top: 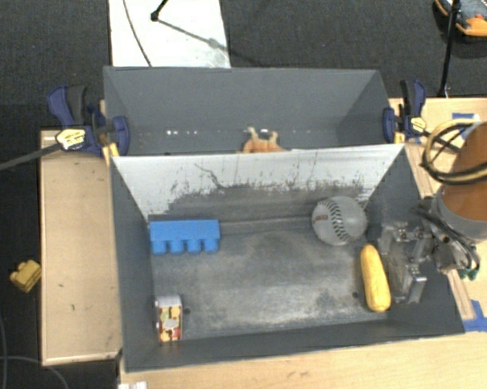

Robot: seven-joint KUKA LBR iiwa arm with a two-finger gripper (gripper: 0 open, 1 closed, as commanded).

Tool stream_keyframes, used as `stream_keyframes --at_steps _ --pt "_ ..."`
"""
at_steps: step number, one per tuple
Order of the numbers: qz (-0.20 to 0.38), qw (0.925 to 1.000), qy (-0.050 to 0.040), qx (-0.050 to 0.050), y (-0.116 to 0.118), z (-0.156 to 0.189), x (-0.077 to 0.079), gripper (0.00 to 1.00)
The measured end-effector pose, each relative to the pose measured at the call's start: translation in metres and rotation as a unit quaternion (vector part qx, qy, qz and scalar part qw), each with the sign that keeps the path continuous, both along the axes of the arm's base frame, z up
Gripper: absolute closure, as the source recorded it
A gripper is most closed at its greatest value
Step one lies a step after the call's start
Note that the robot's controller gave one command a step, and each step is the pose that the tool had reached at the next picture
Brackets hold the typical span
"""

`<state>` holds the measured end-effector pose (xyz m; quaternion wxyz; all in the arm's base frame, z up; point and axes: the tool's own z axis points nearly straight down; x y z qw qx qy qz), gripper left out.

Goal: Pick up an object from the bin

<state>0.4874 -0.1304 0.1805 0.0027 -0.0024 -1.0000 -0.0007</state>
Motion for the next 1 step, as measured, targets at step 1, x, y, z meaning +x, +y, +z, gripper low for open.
stream_keyframes --at_steps 1 --pt "0.003 1.0000 -0.0041 -0.001 0.0005 0.0044 0.0018 0.00"
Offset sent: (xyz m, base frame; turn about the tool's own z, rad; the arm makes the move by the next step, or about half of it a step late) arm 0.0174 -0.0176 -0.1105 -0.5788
